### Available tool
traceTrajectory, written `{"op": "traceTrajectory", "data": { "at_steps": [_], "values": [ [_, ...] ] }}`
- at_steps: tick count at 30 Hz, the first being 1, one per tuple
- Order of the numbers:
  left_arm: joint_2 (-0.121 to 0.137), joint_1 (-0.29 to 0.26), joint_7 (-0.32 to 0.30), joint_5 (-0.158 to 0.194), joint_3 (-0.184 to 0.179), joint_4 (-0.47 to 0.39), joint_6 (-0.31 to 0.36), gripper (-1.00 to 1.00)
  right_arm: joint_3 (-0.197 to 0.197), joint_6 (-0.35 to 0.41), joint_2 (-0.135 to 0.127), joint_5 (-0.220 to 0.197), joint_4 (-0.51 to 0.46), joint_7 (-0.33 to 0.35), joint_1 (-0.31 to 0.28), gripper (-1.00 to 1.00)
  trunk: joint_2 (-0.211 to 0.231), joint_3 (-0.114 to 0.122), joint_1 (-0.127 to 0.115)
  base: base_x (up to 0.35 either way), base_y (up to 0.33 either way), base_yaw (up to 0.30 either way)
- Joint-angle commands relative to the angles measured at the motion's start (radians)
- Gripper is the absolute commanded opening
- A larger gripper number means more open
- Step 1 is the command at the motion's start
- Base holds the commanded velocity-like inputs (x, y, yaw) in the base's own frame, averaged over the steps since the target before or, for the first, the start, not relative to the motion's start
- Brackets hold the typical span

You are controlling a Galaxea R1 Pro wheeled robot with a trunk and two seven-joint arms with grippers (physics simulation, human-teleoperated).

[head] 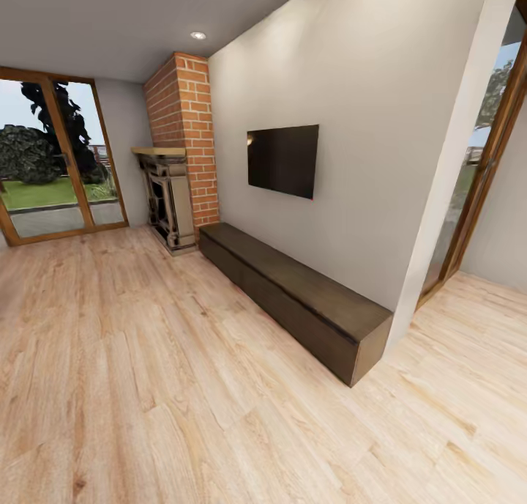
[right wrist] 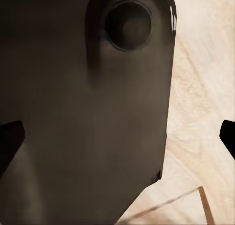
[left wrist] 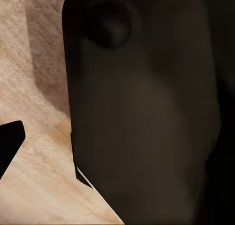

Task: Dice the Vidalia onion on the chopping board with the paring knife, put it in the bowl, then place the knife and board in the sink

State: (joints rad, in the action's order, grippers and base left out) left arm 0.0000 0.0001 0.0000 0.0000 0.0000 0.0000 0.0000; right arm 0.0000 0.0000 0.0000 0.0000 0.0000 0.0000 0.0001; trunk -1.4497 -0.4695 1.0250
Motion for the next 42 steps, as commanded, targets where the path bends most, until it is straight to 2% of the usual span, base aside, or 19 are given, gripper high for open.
{"op": "traceTrajectory", "data": {
  "at_steps": [1, 3, 12, 24, 42],
  "values": [
    [0.0, 0.0, 0.0, 0.0, 0.0, 0.0, 0.0, 1.0, 0.0, 0.0, 0.0, 0.0, 0.0, 0.0, 0.0, 1.0, 0.0, 0.0, 0.0, 0.0, 0.0, 0.0],
    [-0.011, -0.004, -0.002, 0.011, -0.002, -0.012, 0.004, 1.0, 0.003, 0.0, -0.011, -0.002, -0.006, 0.003, 0.003, 1.0, 0.0, 0.0, 0.0, 0.0, 0.0, 0.0],
    [-0.002, 0.001, -0.001, 0.015, -0.001, -0.041, -0.007, 1.0, -0.003, -0.023, -0.052, -0.003, -0.009, -0.003, 0.007, 1.0, 0.0, 0.0, 0.0, 0.0, 0.0, 0.0],
    [-0.002, 0.001, -0.002, 0.015, -0.003, -0.068, -0.008, 1.0, -0.006, -0.09, -0.054, -0.003, -0.009, -0.005, 0.008, 1.0, 0.0, 0.0, 0.0, 0.0, 0.0, -0.015],
    [-0.002, 0.001, -0.002, 0.015, -0.004, -0.068, -0.009, 1.0, -0.008, -0.106, -0.054, -0.005, -0.009, -0.002, 0.008, 1.0, 0.0, 0.0, 0.0, 0.0, 0.0, -0.284]
  ]
}}
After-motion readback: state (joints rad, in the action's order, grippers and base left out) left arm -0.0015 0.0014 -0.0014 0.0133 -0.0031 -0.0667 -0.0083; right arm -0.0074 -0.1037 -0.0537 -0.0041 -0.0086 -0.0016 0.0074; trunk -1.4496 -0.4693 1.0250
